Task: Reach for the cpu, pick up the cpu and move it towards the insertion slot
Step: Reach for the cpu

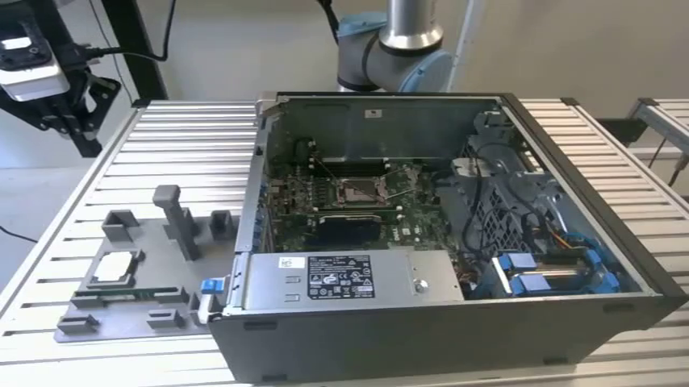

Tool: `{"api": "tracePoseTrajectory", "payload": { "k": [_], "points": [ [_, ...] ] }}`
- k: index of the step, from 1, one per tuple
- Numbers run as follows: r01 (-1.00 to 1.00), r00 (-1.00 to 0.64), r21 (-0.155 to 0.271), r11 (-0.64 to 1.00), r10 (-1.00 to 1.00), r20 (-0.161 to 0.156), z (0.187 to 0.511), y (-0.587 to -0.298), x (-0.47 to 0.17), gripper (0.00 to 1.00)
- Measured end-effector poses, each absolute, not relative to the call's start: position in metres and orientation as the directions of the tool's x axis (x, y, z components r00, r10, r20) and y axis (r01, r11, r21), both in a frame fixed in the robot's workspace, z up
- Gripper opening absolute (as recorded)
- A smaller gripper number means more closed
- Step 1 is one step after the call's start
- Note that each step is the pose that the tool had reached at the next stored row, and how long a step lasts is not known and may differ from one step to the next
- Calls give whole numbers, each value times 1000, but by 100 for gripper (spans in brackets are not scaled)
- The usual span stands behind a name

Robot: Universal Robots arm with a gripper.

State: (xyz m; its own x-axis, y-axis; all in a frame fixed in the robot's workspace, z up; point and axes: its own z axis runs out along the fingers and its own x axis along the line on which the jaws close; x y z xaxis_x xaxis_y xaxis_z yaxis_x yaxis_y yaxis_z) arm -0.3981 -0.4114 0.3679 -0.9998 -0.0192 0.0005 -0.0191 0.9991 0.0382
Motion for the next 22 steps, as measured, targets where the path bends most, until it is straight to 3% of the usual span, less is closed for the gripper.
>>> {"api": "tracePoseTrajectory", "payload": {
  "k": [11, 22],
  "points": [
    [-19, -1000, 38, 999, -19, 0, 363, -432, -413, 0],
    [-21, -1000, 38, 999, -21, 0, 360, -433, -419, 0]
  ]
}}
